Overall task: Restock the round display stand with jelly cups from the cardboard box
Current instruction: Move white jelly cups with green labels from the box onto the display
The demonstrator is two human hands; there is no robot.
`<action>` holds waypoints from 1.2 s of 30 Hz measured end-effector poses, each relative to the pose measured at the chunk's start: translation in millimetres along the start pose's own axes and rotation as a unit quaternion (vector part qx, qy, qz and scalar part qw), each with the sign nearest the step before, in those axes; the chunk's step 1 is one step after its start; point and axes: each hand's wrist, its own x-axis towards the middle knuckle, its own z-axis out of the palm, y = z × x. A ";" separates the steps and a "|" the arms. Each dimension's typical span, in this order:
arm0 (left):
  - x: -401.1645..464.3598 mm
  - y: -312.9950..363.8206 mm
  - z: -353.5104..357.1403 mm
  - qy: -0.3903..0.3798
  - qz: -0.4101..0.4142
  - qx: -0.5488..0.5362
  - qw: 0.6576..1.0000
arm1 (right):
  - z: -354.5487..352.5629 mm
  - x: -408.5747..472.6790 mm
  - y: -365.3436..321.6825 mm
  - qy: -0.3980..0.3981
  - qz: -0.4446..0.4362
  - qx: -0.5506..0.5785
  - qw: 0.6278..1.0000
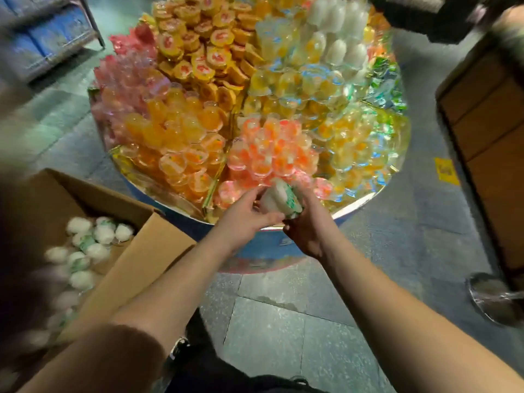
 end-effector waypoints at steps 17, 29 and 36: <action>68.9 96.2 311.9 -0.160 0.140 0.204 0.956 | -271.6 -139.0 -131.9 0.271 -0.202 0.087 0.937; 211.5 96.2 397.1 -0.127 -0.031 -0.074 0.989 | -379.7 -24.3 -215.7 0.290 -0.214 0.027 0.933; 329.4 114.0 425.7 -0.019 -0.099 -0.146 0.984 | -425.4 73.2 -293.8 0.254 -0.174 -0.031 0.951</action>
